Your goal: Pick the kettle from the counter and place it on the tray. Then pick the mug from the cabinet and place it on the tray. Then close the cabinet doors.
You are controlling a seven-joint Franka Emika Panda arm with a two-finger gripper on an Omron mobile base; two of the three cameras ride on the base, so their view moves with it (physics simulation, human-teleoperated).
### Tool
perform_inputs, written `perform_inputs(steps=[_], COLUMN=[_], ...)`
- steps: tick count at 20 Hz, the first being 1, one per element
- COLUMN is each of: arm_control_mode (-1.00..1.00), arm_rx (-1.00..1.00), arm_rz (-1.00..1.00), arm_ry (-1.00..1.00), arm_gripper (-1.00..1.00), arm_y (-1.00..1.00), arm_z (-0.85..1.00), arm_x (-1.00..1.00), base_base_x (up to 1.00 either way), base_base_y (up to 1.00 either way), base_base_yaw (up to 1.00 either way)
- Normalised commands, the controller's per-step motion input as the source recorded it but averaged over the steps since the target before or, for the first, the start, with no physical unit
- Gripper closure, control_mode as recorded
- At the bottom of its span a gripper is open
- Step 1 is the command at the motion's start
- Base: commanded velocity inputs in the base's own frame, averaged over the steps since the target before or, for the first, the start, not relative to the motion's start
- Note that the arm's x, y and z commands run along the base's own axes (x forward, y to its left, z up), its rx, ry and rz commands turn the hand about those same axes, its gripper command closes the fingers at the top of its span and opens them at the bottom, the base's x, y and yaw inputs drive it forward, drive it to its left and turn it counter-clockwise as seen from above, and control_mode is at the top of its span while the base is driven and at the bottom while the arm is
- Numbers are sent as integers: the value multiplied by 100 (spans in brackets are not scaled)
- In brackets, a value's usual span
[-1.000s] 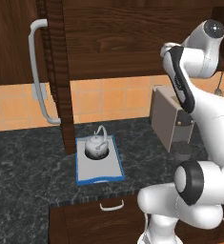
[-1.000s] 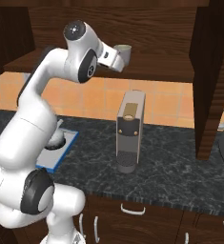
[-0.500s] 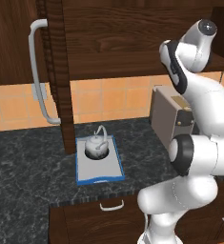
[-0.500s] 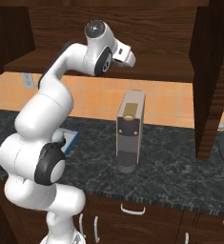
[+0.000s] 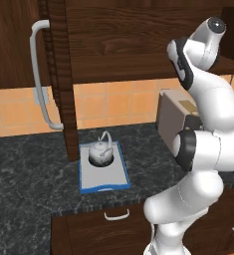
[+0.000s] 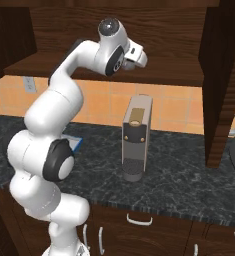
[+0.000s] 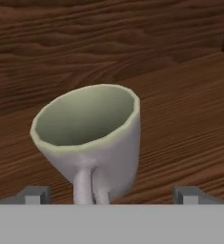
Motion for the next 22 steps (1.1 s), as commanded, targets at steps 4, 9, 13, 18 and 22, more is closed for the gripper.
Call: perform_inputs(steps=[4,9,13,18,22], arm_control_mode=[-100,-100,-100,-100,-100], arm_rx=[0,0,1,2,1], arm_rz=[0,0,0,0,2], arm_ry=[0,0,0,0,-2], arm_gripper=[-100,100,100,100,100], arm_y=[0,0,1,0,0], arm_z=[0,-4,-3,0,0], arm_x=[11,1,15,5,-1], base_base_x=[0,0,0,0,0], base_base_y=[0,0,0,0,0], base_base_yaw=[0,0,0,0,0])
